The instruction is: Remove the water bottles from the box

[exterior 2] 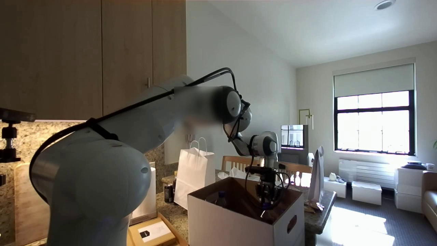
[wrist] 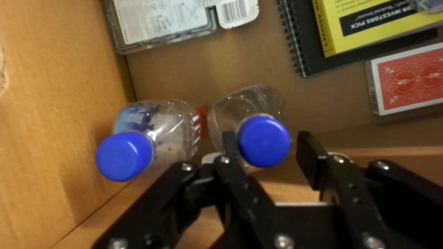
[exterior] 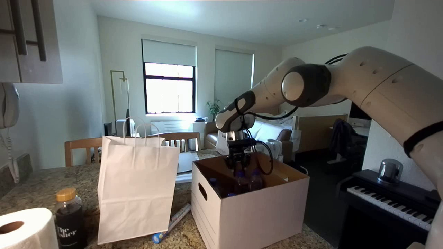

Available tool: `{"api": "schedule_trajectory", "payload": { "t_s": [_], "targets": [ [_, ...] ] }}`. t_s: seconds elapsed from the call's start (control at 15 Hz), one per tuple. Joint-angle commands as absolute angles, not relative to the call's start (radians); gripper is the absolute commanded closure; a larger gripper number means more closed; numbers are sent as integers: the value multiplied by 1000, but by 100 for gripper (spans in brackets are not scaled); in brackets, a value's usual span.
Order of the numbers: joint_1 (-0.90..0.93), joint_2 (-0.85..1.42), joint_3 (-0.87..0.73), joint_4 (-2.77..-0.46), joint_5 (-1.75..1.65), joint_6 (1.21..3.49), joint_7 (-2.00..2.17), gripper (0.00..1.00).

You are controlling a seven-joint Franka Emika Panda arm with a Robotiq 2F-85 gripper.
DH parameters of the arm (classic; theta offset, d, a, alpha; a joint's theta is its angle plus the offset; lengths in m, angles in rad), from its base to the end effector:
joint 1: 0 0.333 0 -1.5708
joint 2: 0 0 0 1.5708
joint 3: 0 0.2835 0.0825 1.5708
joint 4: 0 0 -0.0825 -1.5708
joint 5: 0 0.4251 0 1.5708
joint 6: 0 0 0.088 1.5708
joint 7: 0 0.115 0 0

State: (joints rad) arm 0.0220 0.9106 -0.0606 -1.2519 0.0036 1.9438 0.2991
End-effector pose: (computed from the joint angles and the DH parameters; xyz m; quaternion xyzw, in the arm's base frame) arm 0.7343 -0.0200 0.1426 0.9810 -0.1589 -0.1044 0.0373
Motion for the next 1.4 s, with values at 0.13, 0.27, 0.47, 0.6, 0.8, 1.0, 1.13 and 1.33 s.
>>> {"api": "schedule_trajectory", "payload": {
  "t_s": [0.13,0.27,0.47,0.6,0.8,1.0,1.13,1.33],
  "targets": [
    [-10,953,-33,-1166,117,1937,327,90],
    [-13,959,-29,-1164,147,1948,334,86],
    [-11,961,-28,-1168,177,1962,348,86],
    [-10,949,-31,-1190,193,1978,358,86],
    [-3,917,-38,-1237,197,1995,381,86],
    [-5,861,-37,-1318,213,2008,392,86],
    [6,808,-42,-1392,212,2039,387,86],
    [9,750,-37,-1471,217,2073,380,86]
  ]
}}
